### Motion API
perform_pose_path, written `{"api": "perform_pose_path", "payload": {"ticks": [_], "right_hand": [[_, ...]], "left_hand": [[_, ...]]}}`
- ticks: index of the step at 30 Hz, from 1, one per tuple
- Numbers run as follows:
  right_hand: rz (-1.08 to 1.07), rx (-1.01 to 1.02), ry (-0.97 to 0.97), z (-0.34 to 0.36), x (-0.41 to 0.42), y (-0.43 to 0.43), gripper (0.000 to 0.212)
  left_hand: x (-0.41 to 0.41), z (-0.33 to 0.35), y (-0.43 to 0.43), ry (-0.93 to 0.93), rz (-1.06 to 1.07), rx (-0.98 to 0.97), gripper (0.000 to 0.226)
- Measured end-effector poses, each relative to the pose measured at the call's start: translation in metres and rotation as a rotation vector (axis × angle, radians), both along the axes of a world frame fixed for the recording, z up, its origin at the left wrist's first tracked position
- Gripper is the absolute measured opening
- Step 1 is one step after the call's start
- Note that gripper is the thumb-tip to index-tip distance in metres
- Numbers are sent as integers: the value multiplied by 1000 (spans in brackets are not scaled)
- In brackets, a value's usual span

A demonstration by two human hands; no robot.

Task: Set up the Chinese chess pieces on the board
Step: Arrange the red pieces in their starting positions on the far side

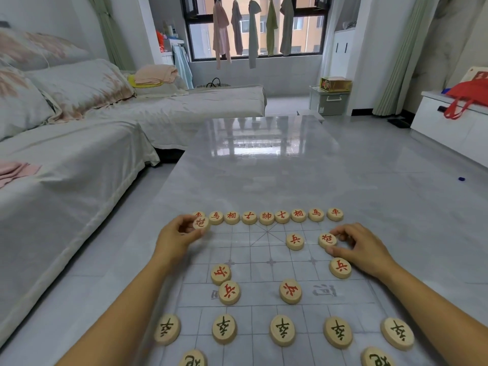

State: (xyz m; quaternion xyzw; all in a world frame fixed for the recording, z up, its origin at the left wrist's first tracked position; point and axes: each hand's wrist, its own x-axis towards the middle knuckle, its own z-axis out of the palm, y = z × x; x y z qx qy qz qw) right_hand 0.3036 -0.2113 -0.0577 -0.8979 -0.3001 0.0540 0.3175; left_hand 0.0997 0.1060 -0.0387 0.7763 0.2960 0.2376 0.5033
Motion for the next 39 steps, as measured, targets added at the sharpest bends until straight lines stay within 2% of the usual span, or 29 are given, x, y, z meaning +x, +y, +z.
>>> {"api": "perform_pose_path", "payload": {"ticks": [2, 5, 10, 23, 28, 33, 39], "right_hand": [[1, -3, 5, -1, 1, 0, 36], [16, 13, 15, -1, 1, -1, 36], [27, 20, 8, -1, 0, 0, 29], [13, 20, 15, 0, -1, 0, 28], [0, 35, 15, -1, -1, 0, 27], [-8, 34, 11, -1, -1, 0, 28], [3, 39, 7, 0, -2, 0, 27]], "left_hand": [[-9, 5, 14, 61, 29, 83, 30], [-22, -1, 18, 163, -22, 90, 29], [-23, -20, 8, 282, -87, 427, 34], [-12, -21, 0, 318, -142, 491, 38], [-5, -23, -8, 291, -54, 526, 33], [-7, -25, -6, 316, -136, 555, 48], [-4, -27, -6, 296, -72, 542, 39]]}}
